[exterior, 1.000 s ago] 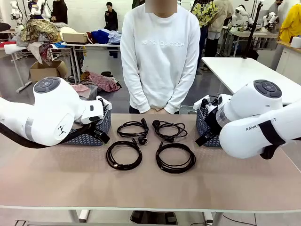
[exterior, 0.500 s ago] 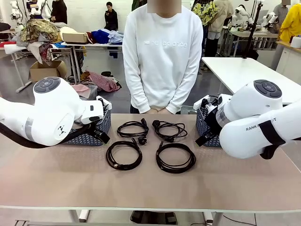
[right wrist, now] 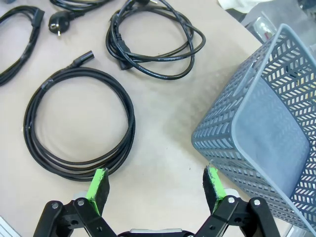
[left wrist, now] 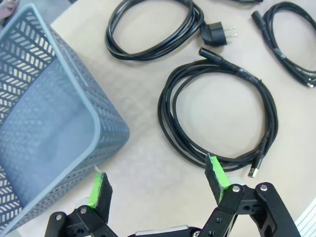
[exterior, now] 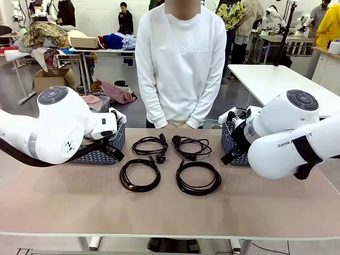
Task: Organize the cables according to human instructions.
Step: Pick up a bundle of cables and place it in the basket indicated by the human.
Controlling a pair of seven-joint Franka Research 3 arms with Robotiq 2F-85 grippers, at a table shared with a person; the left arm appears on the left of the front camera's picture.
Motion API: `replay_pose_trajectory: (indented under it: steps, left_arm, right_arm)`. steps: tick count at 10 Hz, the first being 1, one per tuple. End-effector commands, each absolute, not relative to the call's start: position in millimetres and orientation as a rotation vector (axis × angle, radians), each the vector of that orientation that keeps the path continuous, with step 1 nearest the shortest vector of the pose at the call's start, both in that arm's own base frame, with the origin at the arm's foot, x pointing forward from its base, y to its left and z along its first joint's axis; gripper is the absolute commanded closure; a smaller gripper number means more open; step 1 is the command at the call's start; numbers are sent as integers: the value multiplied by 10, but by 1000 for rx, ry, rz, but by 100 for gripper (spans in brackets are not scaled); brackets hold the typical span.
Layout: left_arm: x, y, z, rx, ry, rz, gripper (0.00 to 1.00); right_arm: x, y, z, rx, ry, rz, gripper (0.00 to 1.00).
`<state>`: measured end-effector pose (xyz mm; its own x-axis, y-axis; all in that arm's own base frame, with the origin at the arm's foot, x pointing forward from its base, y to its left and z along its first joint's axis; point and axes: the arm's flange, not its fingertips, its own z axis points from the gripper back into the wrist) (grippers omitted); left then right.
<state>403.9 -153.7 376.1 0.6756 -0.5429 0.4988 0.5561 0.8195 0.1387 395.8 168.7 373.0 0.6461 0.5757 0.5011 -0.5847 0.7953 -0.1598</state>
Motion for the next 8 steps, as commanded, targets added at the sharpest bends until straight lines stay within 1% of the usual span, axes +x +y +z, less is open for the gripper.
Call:
replay_pose_trajectory:
  steps: [1, 3, 7, 8]
  left_arm:
    - [3950, -1506, 3934, -33, -573, -635, 0]
    - [3876, -1430, 4137, -41, -574, -662, 0]
    - [3842, -1180, 4522, -153, -567, -781, 0]
    - [3865, -1086, 4586, -177, -565, -810, 0]
  right_arm:
    - [3916, 1635, 3920, 31, -563, 671, 0]
    - [3786, 1579, 4086, 60, -551, 705, 0]
    - [3502, 1419, 4443, 164, -580, 806, 0]
    - [3453, 1350, 4516, 165, -587, 816, 0]
